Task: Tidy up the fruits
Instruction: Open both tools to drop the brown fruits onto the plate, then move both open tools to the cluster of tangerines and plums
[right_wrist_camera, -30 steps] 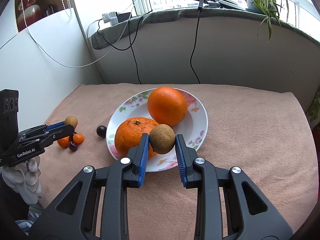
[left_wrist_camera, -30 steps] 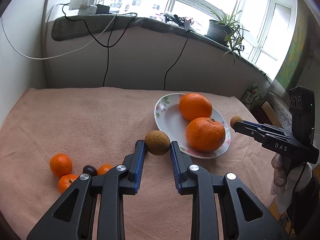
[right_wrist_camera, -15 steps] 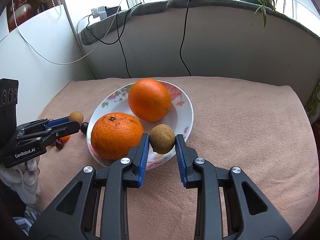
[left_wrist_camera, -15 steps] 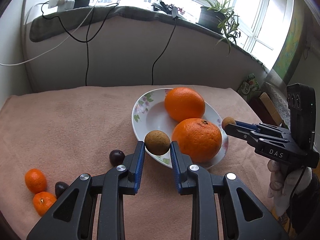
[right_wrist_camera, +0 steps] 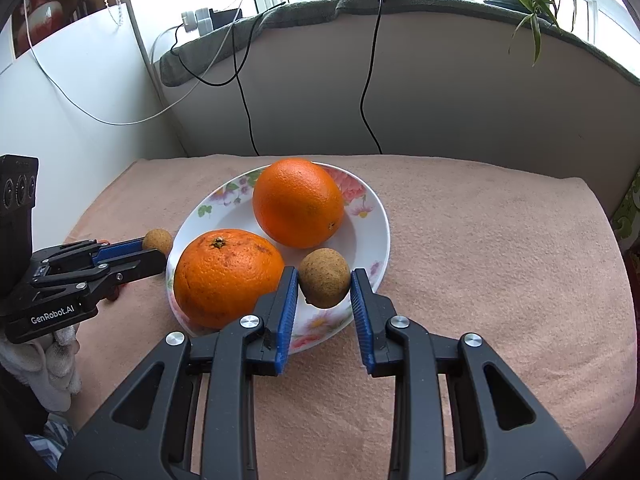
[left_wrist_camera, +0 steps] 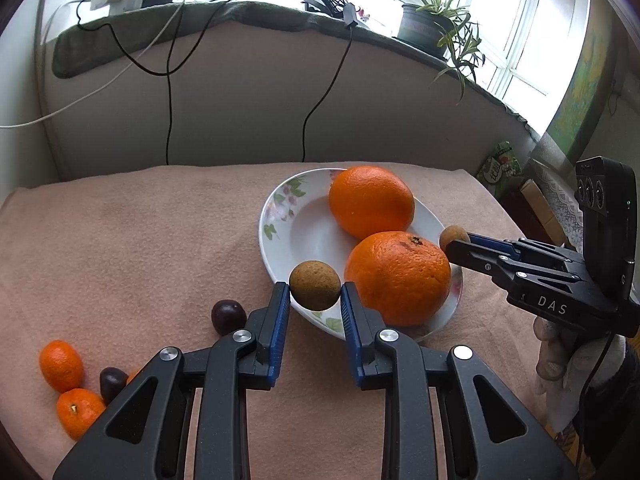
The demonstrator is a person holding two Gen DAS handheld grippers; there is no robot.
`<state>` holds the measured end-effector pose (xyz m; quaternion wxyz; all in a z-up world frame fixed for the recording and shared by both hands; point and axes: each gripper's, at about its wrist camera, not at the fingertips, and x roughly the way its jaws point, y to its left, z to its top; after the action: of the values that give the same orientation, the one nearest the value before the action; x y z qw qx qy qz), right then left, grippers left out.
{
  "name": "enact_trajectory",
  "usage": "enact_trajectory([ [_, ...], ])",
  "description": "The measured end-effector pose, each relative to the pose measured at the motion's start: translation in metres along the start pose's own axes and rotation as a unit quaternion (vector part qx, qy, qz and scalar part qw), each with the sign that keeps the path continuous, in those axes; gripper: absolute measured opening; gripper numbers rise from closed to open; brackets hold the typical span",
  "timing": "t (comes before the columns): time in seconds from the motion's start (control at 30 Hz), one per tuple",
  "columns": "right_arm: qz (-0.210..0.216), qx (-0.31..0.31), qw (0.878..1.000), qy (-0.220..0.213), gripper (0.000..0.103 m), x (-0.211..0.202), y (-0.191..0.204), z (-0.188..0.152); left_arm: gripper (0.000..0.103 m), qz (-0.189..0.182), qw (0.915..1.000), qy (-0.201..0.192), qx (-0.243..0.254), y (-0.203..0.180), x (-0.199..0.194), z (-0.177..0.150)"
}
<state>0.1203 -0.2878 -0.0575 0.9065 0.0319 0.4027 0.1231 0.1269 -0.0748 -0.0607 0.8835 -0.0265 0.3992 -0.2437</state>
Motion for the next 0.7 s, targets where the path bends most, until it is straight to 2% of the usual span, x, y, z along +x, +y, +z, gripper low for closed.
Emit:
enact_trajectory([
  [0.07, -0.003, 0.001, 1.000, 0.000, 0.029, 0.000, 0.000, 0.001, 0.025, 0.001, 1.0000, 0.001, 0.000, 0.000, 0.000, 0.000],
  [0.1, -0.004, 0.001, 1.000, -0.002, 0.036, 0.000, -0.001, 0.001, 0.026, 0.001, 1.0000, 0.000, 0.000, 0.000, 0.000, 0.000],
  [0.13, -0.006, 0.001, 1.000, -0.006, 0.047, -0.002, -0.001, 0.002, 0.033, 0.001, 1.0000, -0.001, -0.001, 0.001, 0.000, 0.000],
  [0.17, -0.007, 0.001, 1.000, -0.009, 0.050, -0.003, 0.000, 0.002, 0.038, 0.001, 1.0000, -0.003, -0.001, 0.000, -0.001, 0.000],
  [0.27, -0.004, -0.003, 1.000, -0.013, 0.053, -0.005, 0.002, 0.003, 0.041, 0.000, 1.0000, -0.006, 0.003, -0.001, -0.003, 0.000],
  [0.3, -0.005, -0.004, 1.000, -0.014, 0.057, -0.005, 0.002, 0.004, 0.045, 0.001, 1.0000, -0.006, 0.004, -0.001, -0.003, 0.000],
  [0.33, -0.006, -0.005, 1.000, -0.018, 0.065, -0.006, 0.002, 0.004, 0.058, 0.002, 1.0000, -0.009, 0.003, -0.001, -0.004, 0.000],
  [0.37, -0.006, -0.004, 1.000, -0.022, 0.069, -0.008, 0.003, 0.004, 0.066, 0.002, 0.9999, -0.012, 0.002, -0.001, -0.005, 0.000],
  [0.43, -0.004, -0.003, 1.000, -0.029, 0.080, -0.011, 0.004, 0.004, 0.068, 0.000, 0.9999, -0.012, 0.000, -0.002, -0.007, 0.000],
  [0.5, -0.004, -0.004, 0.999, -0.034, 0.087, -0.014, 0.006, 0.004, 0.074, 0.007, 0.9999, -0.012, 0.001, -0.003, -0.008, 0.000],
  [0.53, -0.005, -0.006, 0.999, -0.035, 0.087, -0.015, 0.007, 0.004, 0.078, 0.012, 0.9998, -0.014, 0.001, -0.003, -0.009, 0.000],
  [0.7, -0.009, -0.016, 0.999, -0.031, 0.087, -0.016, 0.013, 0.004, 0.078, 0.022, 0.9996, -0.019, 0.005, -0.006, -0.012, -0.001],
])
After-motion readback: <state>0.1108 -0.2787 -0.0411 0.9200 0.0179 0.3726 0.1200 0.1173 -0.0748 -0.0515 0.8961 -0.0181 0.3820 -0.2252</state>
